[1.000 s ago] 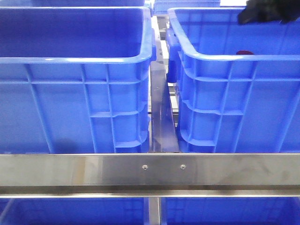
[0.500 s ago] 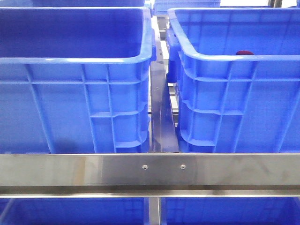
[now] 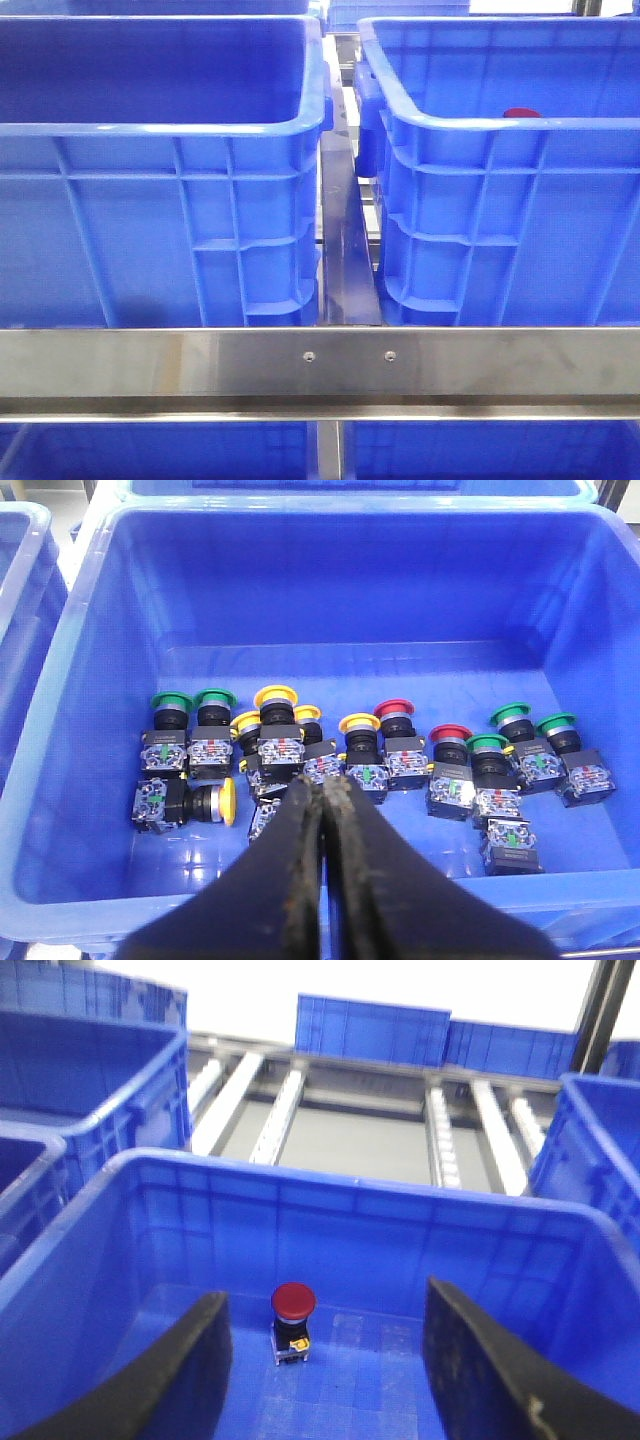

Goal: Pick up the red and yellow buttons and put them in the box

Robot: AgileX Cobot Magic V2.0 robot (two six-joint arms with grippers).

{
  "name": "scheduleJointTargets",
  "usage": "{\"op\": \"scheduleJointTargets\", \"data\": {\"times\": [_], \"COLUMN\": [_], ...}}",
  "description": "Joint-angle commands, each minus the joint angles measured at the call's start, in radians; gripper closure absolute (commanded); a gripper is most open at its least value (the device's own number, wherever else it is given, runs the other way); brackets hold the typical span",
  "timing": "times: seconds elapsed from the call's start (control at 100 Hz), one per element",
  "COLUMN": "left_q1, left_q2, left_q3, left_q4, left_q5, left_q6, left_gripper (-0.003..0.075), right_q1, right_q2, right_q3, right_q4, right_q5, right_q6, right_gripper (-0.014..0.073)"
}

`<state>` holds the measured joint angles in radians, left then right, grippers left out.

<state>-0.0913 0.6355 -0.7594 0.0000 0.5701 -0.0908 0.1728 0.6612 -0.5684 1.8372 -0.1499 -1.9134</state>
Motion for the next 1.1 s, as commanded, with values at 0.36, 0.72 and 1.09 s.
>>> {"op": "scheduleJointTargets", "data": {"times": [0.36,0.72,1.09], "left_q1": [0.001,0.001,0.001], "left_q2": [0.0,0.0,0.082], "left_q3": [-0.026,-0.026,-0.051], "left_q4": [-0.008,-0.008,-0.01], "left_q5": [-0.072,-0.071,-0.057], "left_q6": [-0.011,-0.003,0.021], "left_gripper": [0.0739,0.0669,0.0243], "right_q1": [0.003,0.003,0.003], "right_q2": [-0.303,-0.303,-0.303], "right_q3": [0.111,0.111,0.111], "right_q4": [0.081,0.081,0.081], "right_q5": [0.046,0.049,0.049], "right_q6": [0.006,0.006,0.006], "right_gripper": [0.055,0.0662,0.0662]}}
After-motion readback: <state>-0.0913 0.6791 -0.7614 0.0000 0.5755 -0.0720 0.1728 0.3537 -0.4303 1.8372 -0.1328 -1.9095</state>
